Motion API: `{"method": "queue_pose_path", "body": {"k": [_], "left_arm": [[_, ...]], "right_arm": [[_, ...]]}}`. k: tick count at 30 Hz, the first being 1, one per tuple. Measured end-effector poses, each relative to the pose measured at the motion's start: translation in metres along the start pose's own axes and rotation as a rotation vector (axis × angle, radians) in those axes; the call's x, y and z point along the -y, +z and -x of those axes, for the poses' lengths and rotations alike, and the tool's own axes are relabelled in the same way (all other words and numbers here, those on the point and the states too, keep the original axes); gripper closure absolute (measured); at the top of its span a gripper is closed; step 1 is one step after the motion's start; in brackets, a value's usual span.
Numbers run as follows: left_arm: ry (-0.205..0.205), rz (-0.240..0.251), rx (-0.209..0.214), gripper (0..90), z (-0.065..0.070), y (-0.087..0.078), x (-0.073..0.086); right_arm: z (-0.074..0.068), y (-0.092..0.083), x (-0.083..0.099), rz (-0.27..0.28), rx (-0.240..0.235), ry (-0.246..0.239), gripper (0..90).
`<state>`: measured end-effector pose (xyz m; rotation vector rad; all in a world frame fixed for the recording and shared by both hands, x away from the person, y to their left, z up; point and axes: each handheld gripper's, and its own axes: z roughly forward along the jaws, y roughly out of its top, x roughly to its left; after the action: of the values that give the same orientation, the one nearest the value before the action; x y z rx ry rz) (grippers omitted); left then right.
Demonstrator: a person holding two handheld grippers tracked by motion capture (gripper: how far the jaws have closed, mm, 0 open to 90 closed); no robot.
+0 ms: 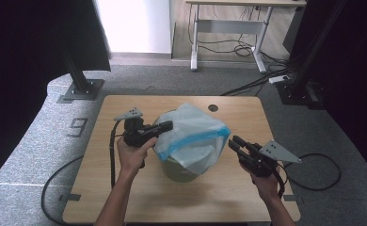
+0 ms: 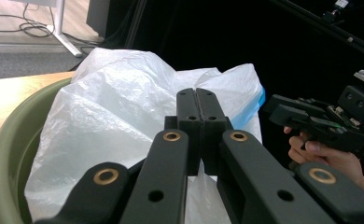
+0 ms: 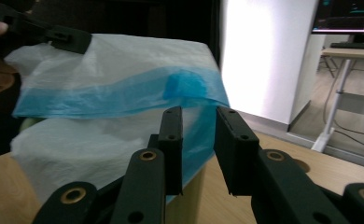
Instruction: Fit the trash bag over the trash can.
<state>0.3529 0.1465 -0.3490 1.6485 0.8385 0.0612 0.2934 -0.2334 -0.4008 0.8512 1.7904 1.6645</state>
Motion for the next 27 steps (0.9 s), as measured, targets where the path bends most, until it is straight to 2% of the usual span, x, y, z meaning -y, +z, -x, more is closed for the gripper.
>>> {"method": "queue_pose_path", "body": {"k": [7,14,18,21,25,27], "left_arm": [[-0.003,-0.002,0.01,89.9,0.0,-0.001,0.0],[-0.008,-0.003,0.022,89.9,-0.002,-0.003,0.0],[-0.01,-0.002,0.035,89.9,-0.003,-0.005,0.001],[-0.016,0.002,0.051,89.9,-0.004,-0.006,0.001],[-0.016,0.001,0.066,89.9,-0.003,-0.005,0.0],[-0.017,0.002,0.068,89.9,-0.003,-0.005,0.0]], "right_arm": [[-0.007,0.015,-0.002,-0.019,-0.033,-0.009,67.0],[-0.009,0.031,0.0,-0.05,-0.011,-0.007,60.8],[-0.008,0.035,0.0,-0.047,0.017,-0.017,58.2],[-0.006,0.038,-0.001,-0.05,0.022,-0.022,57.2],[-0.004,0.042,-0.002,-0.061,0.021,-0.016,59.7],[-0.005,0.044,-0.002,-0.067,0.027,-0.025,65.4]]}}
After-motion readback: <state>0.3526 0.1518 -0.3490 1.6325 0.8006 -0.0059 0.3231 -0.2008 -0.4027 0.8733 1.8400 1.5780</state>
